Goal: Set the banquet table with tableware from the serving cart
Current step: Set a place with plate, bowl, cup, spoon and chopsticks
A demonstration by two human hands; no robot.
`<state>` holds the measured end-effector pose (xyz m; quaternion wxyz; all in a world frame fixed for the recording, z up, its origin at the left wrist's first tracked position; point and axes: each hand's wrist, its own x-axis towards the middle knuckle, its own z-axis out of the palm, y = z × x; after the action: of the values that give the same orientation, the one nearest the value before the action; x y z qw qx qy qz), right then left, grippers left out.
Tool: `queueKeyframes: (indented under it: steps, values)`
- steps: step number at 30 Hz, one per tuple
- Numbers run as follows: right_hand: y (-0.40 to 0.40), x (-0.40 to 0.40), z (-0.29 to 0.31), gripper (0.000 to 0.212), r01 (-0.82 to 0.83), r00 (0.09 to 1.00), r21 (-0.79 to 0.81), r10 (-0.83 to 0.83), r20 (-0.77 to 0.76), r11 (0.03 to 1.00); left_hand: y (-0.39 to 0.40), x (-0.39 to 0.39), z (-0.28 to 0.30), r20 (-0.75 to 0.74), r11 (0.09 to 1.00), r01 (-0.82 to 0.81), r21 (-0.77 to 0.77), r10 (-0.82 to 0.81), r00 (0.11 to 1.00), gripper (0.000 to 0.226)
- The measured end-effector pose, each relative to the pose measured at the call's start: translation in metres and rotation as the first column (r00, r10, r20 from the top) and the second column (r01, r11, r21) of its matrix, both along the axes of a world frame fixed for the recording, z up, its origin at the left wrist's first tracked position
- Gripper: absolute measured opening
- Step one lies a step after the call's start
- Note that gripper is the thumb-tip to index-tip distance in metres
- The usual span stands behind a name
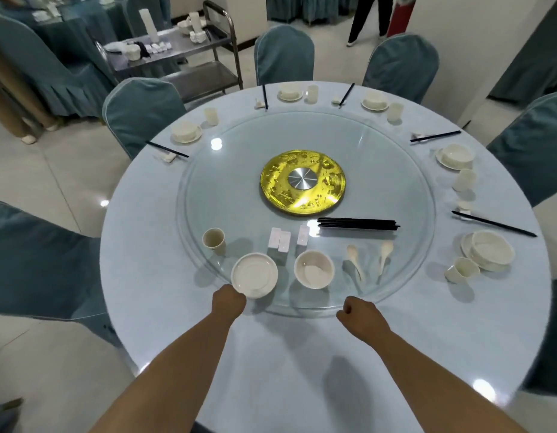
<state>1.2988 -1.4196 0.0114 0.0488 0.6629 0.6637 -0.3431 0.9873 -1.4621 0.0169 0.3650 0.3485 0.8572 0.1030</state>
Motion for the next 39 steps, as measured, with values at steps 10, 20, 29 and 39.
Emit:
queueKeyframes:
  steps: [10,20,29,39]
  values:
    - [0.017,-0.008,-0.025,0.022,0.056,0.998,-0.017,-0.056,0.028,0.998,0.034,-0.025,-0.054,0.169,0.929,-0.368,-0.021,0.367,0.915,0.038]
    - [0.021,0.006,-0.028,0.021,0.137,0.990,-0.020,-0.137,-0.025,0.990,0.043,-0.025,-0.042,0.159,0.920,-0.392,0.011,0.386,0.909,0.014]
    - [0.019,0.011,-0.016,0.023,0.136,0.989,-0.010,-0.137,-0.057,0.991,0.046,-0.023,-0.029,0.109,0.944,-0.329,0.008,0.326,0.939,0.009]
    - [0.012,0.016,-0.013,0.018,0.143,0.989,-0.027,-0.144,-0.040,0.989,0.035,-0.023,-0.015,0.110,0.944,-0.327,-0.033,0.329,0.938,0.010]
